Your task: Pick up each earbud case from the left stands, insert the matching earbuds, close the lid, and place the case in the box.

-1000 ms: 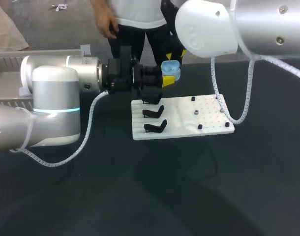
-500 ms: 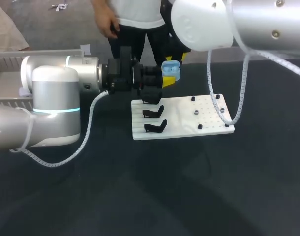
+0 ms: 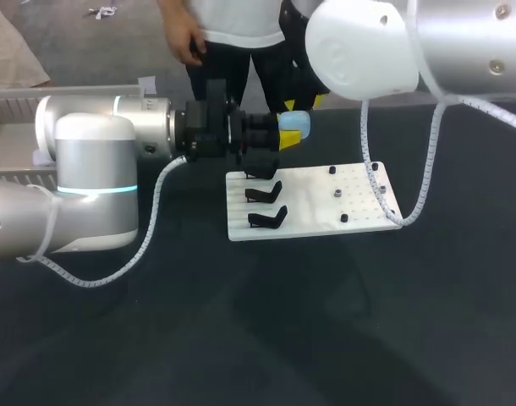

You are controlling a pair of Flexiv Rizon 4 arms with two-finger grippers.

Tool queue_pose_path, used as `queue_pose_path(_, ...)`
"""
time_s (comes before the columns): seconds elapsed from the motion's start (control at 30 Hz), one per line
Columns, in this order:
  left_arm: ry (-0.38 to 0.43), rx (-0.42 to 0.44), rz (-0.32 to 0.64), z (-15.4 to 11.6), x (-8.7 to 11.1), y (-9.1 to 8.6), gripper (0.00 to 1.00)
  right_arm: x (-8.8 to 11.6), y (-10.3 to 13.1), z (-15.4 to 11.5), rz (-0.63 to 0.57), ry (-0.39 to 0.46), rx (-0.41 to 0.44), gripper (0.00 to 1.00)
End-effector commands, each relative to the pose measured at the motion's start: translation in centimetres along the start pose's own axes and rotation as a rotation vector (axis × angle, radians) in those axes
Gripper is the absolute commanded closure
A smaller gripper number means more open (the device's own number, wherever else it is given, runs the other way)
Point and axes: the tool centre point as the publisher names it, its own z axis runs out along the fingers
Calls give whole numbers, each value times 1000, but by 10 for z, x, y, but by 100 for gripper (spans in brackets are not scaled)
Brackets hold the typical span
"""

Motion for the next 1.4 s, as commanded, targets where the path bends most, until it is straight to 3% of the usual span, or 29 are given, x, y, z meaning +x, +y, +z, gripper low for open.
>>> queue_pose_path(0.03, -6, -13, 9, -8, -1, 1, 100, 10, -10, -15, 39, -63, 11, 58)
queue_pose_path(0.2, -1, -123, 44, -61, -13, 12, 100, 16, -33, -27, 119, -123, -5, 47)
queue_pose_path(0.23, 2, -156, 53, -74, -16, 14, 100, 18, -36, -28, 133, -127, -9, 33)
queue_pose_path(0.27, 8, -180, 64, -85, -19, 15, 100, 19, -38, -28, 144, -126, -10, 13)
queue_pose_path(0.33, 8, -227, 92, -108, -27, 17, 100, 22, -41, -27, 154, -122, -7, 0)
queue_pose_path(0.53, 32, -376, 154, -174, -39, 25, 100, 25, -34, -18, 168, -91, -16, 0)
queue_pose_path(0.73, 96, -532, 158, -244, -29, 40, 100, 24, -19, -8, 165, -68, -38, 0)
queue_pose_path(0.9, 150, -601, 143, -292, -15, 56, 100, 28, -9, -2, 185, -41, -48, 0)
queue_pose_path(1.13, 185, -673, 102, -335, 18, 78, 100, 37, -2, 3, 221, -1, -46, 0)
queue_pose_path(1.4, 220, -669, 16, -341, 64, 100, 100, 44, 2, 6, 245, 19, -49, 0)
